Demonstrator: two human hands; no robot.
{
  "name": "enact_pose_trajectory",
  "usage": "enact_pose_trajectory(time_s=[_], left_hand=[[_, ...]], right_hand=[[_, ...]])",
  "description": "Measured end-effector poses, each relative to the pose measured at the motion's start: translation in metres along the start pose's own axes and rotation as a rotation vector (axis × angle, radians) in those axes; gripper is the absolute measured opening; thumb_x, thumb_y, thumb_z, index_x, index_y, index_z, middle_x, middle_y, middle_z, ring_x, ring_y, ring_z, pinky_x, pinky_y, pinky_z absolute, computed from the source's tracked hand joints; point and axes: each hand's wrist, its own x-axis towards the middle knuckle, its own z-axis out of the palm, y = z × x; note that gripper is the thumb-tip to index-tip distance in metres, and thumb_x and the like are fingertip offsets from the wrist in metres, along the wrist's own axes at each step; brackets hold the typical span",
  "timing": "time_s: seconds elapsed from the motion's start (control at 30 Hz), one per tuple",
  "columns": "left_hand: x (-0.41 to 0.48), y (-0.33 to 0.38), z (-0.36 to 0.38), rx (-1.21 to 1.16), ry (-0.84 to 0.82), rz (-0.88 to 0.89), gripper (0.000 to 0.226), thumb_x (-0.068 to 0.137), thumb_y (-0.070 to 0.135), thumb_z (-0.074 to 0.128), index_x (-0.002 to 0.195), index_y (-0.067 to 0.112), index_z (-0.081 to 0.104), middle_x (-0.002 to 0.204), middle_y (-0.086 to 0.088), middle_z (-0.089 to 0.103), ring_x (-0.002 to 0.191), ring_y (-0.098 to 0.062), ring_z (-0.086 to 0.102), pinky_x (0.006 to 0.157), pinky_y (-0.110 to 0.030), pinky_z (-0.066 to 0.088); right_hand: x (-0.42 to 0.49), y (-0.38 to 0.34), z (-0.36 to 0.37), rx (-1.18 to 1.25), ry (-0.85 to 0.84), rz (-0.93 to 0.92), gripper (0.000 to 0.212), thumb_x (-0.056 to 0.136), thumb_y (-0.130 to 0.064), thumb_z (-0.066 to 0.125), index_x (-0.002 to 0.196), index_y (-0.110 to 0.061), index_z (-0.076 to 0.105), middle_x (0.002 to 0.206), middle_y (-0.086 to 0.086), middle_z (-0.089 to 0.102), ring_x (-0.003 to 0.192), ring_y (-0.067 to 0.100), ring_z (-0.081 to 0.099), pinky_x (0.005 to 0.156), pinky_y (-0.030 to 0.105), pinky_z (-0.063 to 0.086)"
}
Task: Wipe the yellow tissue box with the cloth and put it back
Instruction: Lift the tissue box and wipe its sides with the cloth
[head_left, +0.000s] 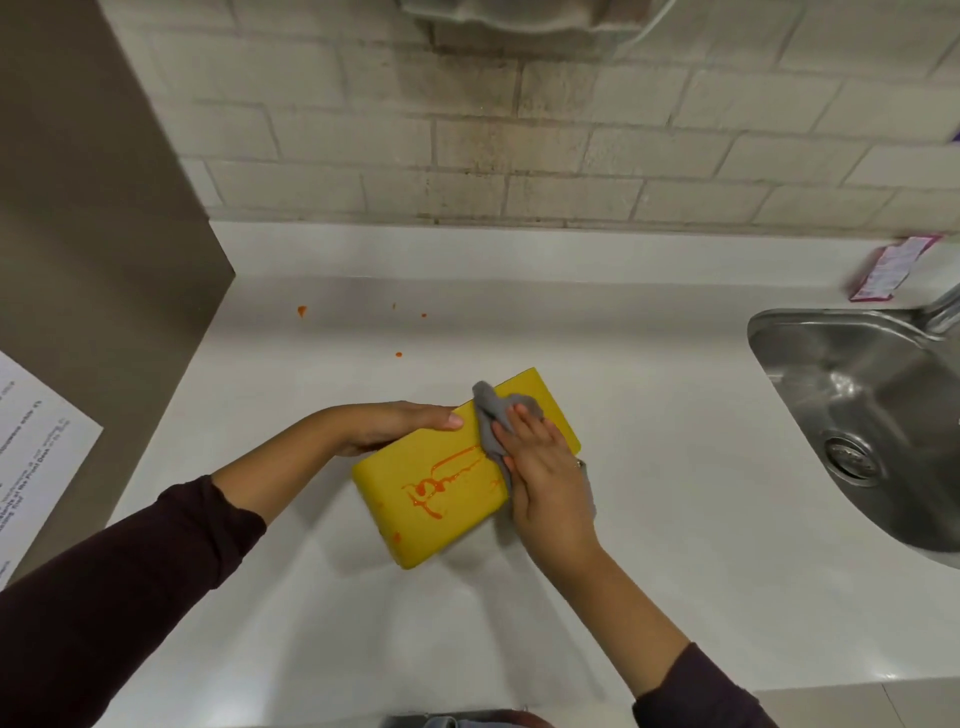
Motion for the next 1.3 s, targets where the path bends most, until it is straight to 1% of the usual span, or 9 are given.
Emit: enact_pose_trajectory(time_s=[0.13,0.23,0.3,0.47,0.57,0.7,0.9,1.1,1.3], left_hand=[[-0.001,0.002,0.001,0.053,-0.002,0.009,0.083,0.048,0.077,0.068,0.124,0.045,0.052,0.132,-0.002,0.060,0.116,-0.027,0.060,0.105,-0.049,0.042],[0.000,0.001,0.000,0.050,0.001,0.009,0.068,0.049,0.077,0.066,0.113,0.057,0.052,0.133,-0.001,0.059,0.117,-0.027,0.059,0.105,-0.050,0.042],[0.002,-0.001,0.001,0.028,0.022,0.013,0.070,0.050,0.076,0.067,0.114,0.051,0.054,0.131,-0.003,0.061,0.116,-0.029,0.060,0.106,-0.051,0.041],[0.003,-0.002,0.003,0.024,0.071,0.024,0.096,0.038,0.083,0.066,0.120,0.034,0.057,0.128,-0.008,0.063,0.114,-0.029,0.061,0.105,-0.050,0.042],[0.000,-0.001,0.003,0.035,0.052,0.028,0.082,0.046,0.081,0.064,0.118,0.043,0.056,0.129,-0.004,0.062,0.115,-0.027,0.061,0.105,-0.049,0.042],[0.000,-0.001,0.004,0.030,0.079,0.016,0.052,0.061,0.071,0.056,0.108,0.049,0.058,0.127,-0.001,0.064,0.113,-0.024,0.063,0.105,-0.048,0.043],[0.003,-0.003,0.007,-0.007,0.110,0.026,0.054,0.072,0.067,0.057,0.118,0.037,0.057,0.129,-0.007,0.062,0.116,-0.028,0.060,0.106,-0.050,0.041],[-0.002,0.003,0.012,0.018,0.081,0.038,0.037,0.076,0.063,0.051,0.111,0.052,0.054,0.129,0.003,0.062,0.112,-0.020,0.062,0.103,-0.042,0.045],[0.000,-0.001,0.015,-0.031,0.128,0.043,0.071,0.065,0.070,0.050,0.123,0.030,0.056,0.127,-0.007,0.062,0.116,-0.026,0.060,0.106,-0.048,0.041]], right_hand=[[-0.006,0.017,-0.016,-0.025,0.003,-0.075,0.042,0.099,-0.026,0.034,0.122,0.002,0.057,0.131,0.016,0.053,0.127,0.023,0.043,0.110,0.032,0.029],[0.007,0.012,-0.010,0.052,0.150,0.132,0.036,0.099,-0.020,0.037,0.125,-0.003,0.056,0.133,0.005,0.048,0.130,0.013,0.036,0.111,0.024,0.026],[0.013,-0.002,0.000,0.085,0.162,0.187,0.036,0.095,-0.011,0.041,0.128,-0.008,0.054,0.134,0.000,0.045,0.132,0.009,0.032,0.111,0.022,0.024],[-0.007,0.000,-0.003,0.039,-0.075,-0.116,0.038,0.100,-0.024,0.033,0.126,-0.006,0.053,0.135,0.011,0.050,0.130,0.018,0.038,0.113,0.028,0.020],[-0.007,0.015,-0.016,0.049,-0.026,-0.084,0.044,0.101,-0.028,0.029,0.123,-0.002,0.056,0.133,0.017,0.052,0.129,0.018,0.038,0.112,0.028,0.025],[0.012,0.008,-0.012,0.090,0.088,0.144,0.034,0.094,-0.008,0.042,0.124,-0.008,0.058,0.134,0.012,0.054,0.132,0.007,0.032,0.112,0.016,0.022],[-0.006,-0.008,-0.004,0.084,-0.131,-0.134,0.040,0.099,-0.027,0.032,0.128,-0.009,0.053,0.137,0.004,0.047,0.133,0.015,0.035,0.114,0.025,0.015],[0.002,0.007,-0.008,0.160,0.146,0.064,0.034,0.094,-0.014,0.037,0.116,-0.006,0.062,0.127,0.001,0.054,0.132,0.009,0.037,0.112,0.030,0.028],[-0.010,-0.024,0.012,0.072,-0.008,-0.092,0.036,0.097,-0.021,0.035,0.127,-0.011,0.054,0.134,0.006,0.053,0.135,0.006,0.030,0.116,0.024,0.016]])
